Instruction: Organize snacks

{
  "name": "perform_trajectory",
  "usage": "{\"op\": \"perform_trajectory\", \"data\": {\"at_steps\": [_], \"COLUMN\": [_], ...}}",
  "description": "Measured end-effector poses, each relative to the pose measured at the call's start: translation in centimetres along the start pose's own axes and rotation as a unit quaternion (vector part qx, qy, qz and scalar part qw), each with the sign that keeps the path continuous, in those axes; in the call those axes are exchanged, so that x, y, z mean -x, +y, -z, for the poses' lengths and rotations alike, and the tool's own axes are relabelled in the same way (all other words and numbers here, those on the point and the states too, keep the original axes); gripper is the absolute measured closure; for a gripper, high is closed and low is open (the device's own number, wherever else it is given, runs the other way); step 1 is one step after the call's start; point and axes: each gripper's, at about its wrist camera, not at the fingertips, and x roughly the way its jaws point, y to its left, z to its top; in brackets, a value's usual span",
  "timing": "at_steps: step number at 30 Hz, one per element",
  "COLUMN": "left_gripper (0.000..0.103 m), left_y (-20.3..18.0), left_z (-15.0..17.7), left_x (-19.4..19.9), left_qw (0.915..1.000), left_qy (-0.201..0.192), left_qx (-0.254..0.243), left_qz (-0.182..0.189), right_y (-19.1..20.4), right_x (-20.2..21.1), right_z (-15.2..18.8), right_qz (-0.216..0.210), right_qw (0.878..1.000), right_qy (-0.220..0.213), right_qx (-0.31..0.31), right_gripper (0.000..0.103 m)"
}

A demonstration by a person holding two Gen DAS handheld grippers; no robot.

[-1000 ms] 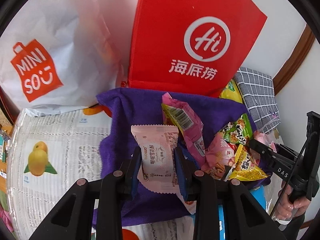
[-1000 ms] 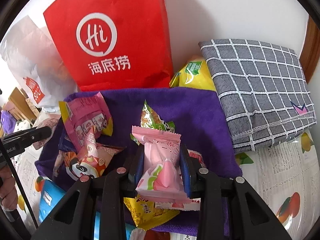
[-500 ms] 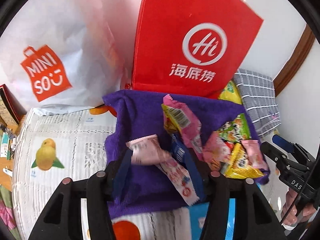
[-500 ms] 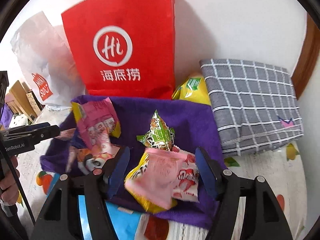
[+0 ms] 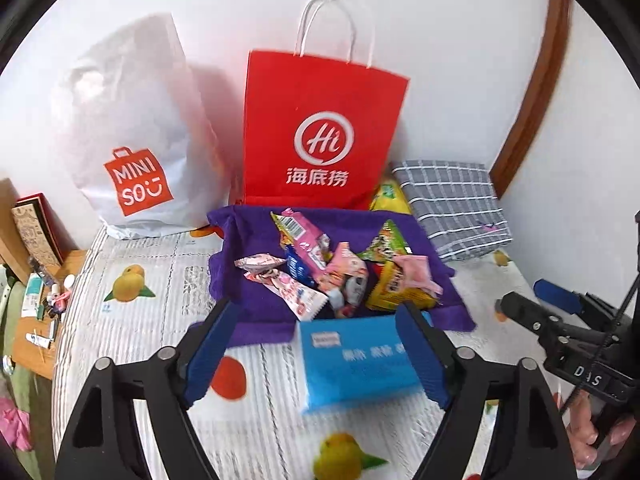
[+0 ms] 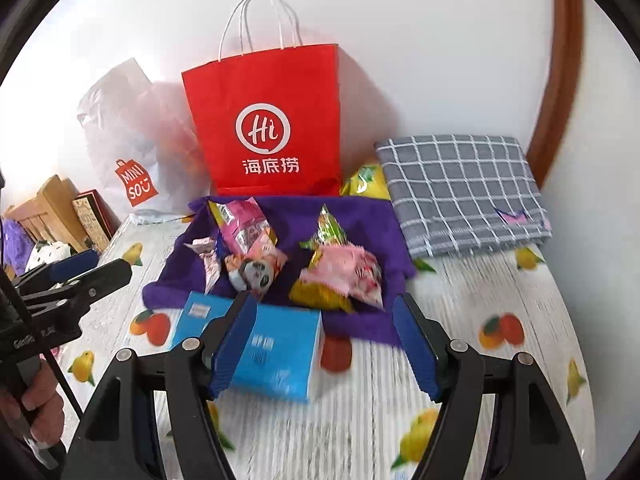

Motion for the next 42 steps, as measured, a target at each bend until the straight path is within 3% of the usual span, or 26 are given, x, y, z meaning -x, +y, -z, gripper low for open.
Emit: {"op": "perform_trajectory", "data": {"at_steps": [2, 5, 9, 21, 42], "left_gripper": [0.019, 0.016, 0.015, 0.015, 0.015], "left_y": [-0.5, -0.9, -1.2, -2.2, -2.9], "left_z": [0.7, 1.8, 3.1, 4.2, 4.7], "left_x": [1.5, 3.3, 5.1, 8.0, 9.1], "left_qw": [1.0, 0.9999, 0.9995, 0.9986, 0.9982], "left_qy": [-0.007, -0.015, -0.026, -0.046, -0.049], "left_qx": [-0.002, -0.006, -0.004, -0.012, -0.013], "left_qz": [0.002, -0.003, -0.016, -0.026, -0.034], "right_y": [-0.1, 0.0, -0.1, -0.3, -0.3], "right_x": [1.6, 3.4, 5.4, 8.5, 9.4], "right_z": [1.0, 2.2, 3.5, 5.9, 6.2], "right_qz": [0.001, 0.013, 0.032, 0.041, 0.039], "right_qw": [1.0, 1.0, 0.999, 0.998, 0.998], "right_qy": [-0.008, -0.014, -0.023, -0.026, -0.027], "right_qx": [-0.008, -0.014, -0.023, -0.028, -0.027], "right_gripper": [0.031, 0.017, 0.011, 0.011, 0.011]}}
